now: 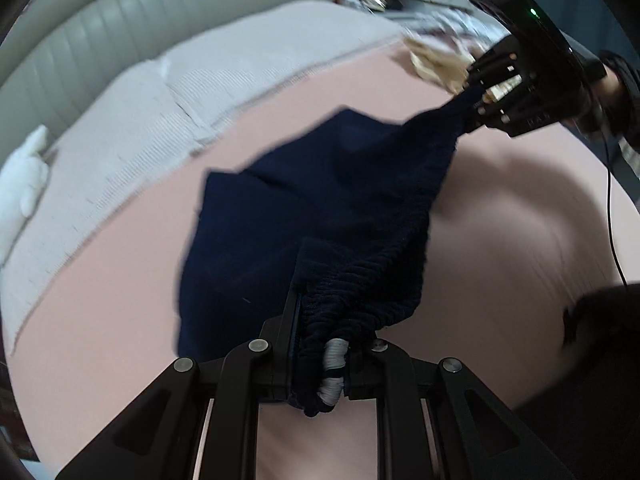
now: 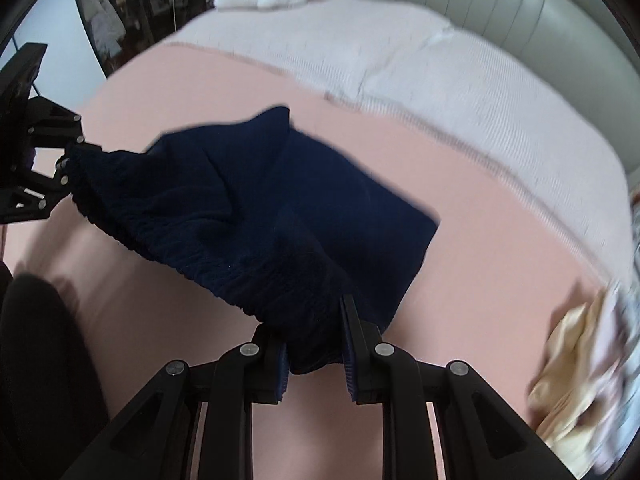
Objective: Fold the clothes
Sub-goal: 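Lay the pants flat on the bed and open both grippers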
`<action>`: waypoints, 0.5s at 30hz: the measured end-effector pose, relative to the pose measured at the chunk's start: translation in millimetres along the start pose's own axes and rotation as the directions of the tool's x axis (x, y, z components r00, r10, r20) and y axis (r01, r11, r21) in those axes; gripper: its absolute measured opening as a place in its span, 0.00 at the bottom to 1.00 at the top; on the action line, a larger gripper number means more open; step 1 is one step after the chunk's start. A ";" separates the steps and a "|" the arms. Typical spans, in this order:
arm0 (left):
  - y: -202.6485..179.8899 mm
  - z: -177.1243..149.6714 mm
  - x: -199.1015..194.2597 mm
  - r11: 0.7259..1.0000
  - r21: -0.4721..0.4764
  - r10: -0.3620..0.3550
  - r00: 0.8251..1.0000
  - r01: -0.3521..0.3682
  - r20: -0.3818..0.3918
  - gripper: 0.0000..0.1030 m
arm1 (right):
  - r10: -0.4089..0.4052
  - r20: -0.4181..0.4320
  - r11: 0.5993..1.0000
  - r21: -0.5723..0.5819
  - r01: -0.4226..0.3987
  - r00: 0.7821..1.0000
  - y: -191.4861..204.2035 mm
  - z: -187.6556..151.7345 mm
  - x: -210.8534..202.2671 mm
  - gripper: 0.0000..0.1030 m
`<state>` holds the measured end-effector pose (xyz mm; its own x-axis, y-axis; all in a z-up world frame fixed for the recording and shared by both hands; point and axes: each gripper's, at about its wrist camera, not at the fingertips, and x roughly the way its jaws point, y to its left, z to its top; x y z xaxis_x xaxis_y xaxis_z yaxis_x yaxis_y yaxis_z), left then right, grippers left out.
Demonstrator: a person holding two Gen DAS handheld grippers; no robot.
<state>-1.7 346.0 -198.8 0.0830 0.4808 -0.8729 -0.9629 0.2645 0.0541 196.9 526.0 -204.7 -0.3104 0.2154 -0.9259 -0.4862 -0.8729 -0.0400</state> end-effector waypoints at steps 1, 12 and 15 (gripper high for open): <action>-3.7 -4.6 1.1 1.000 -0.003 -0.009 1.000 0.009 -0.003 0.13 | 0.003 -0.007 1.000 0.004 -0.003 1.000 1.8 -6.0 2.3 0.19; -17.5 -27.9 11.7 0.999 -0.038 -0.001 0.993 -0.003 -0.116 0.14 | 0.000 -0.017 1.000 -0.019 -0.001 1.000 34.1 -34.1 29.7 0.19; -29.7 -37.6 13.6 1.000 -0.015 0.024 0.986 -0.027 -0.165 0.17 | -0.002 0.016 1.000 0.014 0.001 1.000 41.4 -39.0 30.7 0.20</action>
<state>18.4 313.3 -230.5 0.0161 0.3425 -0.9394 -0.9686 0.2386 0.0703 199.1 479.4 -249.5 -0.3224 0.2236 -0.9198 -0.4978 -0.8666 -0.0362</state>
